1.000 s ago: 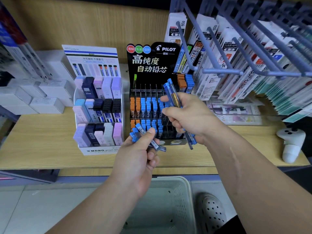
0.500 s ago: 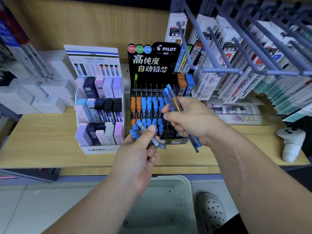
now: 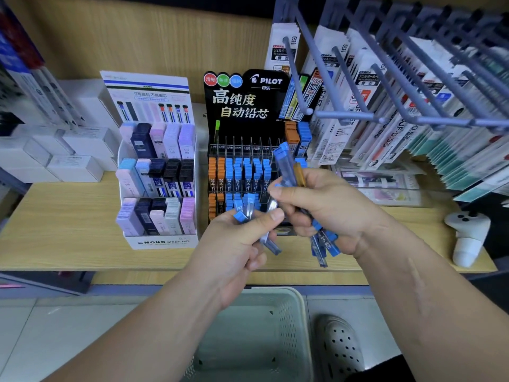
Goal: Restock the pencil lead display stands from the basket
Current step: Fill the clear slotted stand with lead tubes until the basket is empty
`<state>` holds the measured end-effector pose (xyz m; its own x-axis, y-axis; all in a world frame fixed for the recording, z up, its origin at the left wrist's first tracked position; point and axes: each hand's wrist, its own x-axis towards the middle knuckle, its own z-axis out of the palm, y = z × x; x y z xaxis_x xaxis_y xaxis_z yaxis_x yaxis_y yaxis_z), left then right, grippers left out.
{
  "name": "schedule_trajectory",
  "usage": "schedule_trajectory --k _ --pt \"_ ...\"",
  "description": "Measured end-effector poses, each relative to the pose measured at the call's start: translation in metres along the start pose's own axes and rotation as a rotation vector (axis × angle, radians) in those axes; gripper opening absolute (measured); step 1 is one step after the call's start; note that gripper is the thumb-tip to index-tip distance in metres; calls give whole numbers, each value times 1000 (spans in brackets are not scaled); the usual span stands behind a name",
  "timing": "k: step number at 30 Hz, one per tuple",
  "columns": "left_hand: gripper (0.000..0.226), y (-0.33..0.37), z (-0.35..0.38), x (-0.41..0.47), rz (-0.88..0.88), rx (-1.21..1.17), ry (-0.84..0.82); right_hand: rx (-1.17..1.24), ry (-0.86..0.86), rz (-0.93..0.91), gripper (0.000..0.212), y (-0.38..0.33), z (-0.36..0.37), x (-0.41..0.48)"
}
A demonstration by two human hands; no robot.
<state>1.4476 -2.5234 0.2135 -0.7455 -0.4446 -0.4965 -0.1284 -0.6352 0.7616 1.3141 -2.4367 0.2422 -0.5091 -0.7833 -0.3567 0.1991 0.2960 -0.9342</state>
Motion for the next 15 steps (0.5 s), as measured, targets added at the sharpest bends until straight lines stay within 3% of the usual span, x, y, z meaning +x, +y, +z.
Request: schedule_trajectory --k 8,15 --pt "20 -11 -4 7 -128 -112 154 -22 326 -134 8 0 -16 9" --pt "18 -8 -12 4 -130 -182 124 -420 489 -307 7 8 -9 32"
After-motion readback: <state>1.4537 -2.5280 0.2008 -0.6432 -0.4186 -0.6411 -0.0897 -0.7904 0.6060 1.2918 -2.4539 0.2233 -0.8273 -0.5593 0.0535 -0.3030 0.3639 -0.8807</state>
